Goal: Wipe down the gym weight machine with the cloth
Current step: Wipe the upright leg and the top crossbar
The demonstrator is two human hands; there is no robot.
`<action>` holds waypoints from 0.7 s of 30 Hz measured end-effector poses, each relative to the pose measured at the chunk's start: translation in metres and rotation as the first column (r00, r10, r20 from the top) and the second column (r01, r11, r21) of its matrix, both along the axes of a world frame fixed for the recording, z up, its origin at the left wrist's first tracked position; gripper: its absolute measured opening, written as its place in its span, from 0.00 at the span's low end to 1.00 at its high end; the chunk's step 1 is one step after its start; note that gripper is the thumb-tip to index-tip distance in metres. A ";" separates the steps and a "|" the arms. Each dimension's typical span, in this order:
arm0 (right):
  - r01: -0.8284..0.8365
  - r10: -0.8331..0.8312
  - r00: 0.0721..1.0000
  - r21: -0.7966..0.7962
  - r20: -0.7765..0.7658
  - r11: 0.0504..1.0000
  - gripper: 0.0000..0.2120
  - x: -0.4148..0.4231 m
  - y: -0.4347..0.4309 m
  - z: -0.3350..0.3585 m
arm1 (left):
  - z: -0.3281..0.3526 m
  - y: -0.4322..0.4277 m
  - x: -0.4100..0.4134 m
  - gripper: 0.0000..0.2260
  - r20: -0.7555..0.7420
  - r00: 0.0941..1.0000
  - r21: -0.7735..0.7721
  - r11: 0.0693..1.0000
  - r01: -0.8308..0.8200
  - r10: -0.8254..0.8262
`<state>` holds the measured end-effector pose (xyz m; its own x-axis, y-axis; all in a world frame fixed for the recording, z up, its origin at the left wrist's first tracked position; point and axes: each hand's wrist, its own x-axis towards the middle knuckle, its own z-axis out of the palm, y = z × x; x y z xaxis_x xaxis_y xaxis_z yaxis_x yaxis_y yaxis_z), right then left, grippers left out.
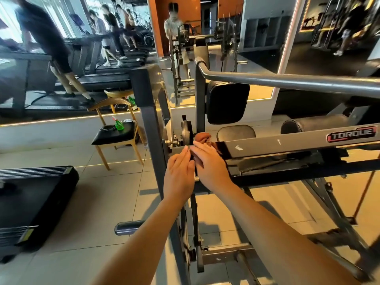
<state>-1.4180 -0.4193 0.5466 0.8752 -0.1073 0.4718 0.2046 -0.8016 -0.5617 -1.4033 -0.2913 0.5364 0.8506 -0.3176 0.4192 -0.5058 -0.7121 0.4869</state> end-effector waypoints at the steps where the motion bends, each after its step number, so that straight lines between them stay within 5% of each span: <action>1: -0.047 0.047 0.999 -0.036 -0.010 0.998 0.20 0.000 -0.002 -0.002 | -0.001 0.000 0.001 0.21 0.004 1.000 0.010 1.000 0.003 -0.003; 4: -0.029 0.030 0.999 -0.109 0.009 0.994 0.20 -0.005 -0.024 -0.005 | -0.004 0.003 0.002 0.21 -0.004 1.000 0.026 1.000 -0.003 0.003; 9: 0.325 -0.312 0.946 0.269 -0.091 0.907 0.18 -0.013 -0.034 0.000 | -0.006 0.004 0.004 0.21 0.006 1.000 0.026 1.000 -0.002 0.002; 17: -0.045 0.043 0.999 -0.144 -0.018 0.989 0.22 -0.014 -0.026 -0.010 | -0.008 0.008 0.003 0.21 0.006 1.000 0.023 1.000 0.011 -0.012; 21: 0.215 -0.213 0.977 0.130 -0.031 0.968 0.21 -0.022 -0.038 -0.010 | -0.009 0.007 0.004 0.21 -0.018 1.000 0.002 1.000 0.009 -0.009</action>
